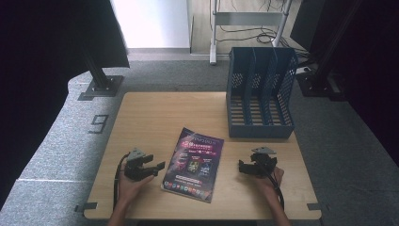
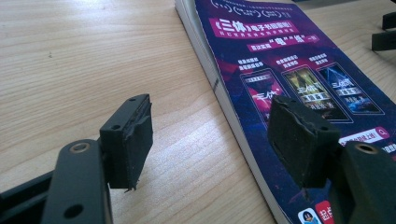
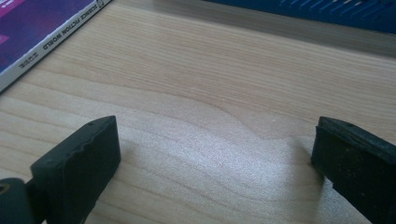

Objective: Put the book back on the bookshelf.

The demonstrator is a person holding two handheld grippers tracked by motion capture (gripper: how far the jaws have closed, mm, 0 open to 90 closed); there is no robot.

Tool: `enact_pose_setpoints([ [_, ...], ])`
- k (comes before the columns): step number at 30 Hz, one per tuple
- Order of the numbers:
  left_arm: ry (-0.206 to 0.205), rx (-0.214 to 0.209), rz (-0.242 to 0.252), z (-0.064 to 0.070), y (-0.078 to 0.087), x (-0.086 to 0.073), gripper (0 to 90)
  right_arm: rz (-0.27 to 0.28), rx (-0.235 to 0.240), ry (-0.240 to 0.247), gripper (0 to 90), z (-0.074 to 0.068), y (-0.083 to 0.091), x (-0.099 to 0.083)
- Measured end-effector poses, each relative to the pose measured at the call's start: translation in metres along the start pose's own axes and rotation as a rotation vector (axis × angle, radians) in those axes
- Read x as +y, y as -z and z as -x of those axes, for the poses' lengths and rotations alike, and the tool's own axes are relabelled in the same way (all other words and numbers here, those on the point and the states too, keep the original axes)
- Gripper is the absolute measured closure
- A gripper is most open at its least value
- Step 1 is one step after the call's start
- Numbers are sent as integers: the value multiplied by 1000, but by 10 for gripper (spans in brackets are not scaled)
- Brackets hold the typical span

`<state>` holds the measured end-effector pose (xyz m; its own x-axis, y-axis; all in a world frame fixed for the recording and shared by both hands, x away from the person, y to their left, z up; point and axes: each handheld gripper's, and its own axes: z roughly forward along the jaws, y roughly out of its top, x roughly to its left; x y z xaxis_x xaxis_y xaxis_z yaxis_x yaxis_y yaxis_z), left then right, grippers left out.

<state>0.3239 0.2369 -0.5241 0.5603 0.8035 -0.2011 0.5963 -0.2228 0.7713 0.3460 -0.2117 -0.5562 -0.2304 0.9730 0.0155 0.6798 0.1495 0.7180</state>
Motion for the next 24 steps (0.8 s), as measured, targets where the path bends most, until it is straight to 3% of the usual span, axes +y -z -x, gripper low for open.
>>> enact_pose_setpoints([
  [9, 10, -9, -7, 0, 1, 0, 322, 8, -8, -4, 61, 0, 1, 0],
  [24, 23, -6, 9, -2, 2, 1, 292, 66, 61, -15, 102, -8, 9, 5],
])
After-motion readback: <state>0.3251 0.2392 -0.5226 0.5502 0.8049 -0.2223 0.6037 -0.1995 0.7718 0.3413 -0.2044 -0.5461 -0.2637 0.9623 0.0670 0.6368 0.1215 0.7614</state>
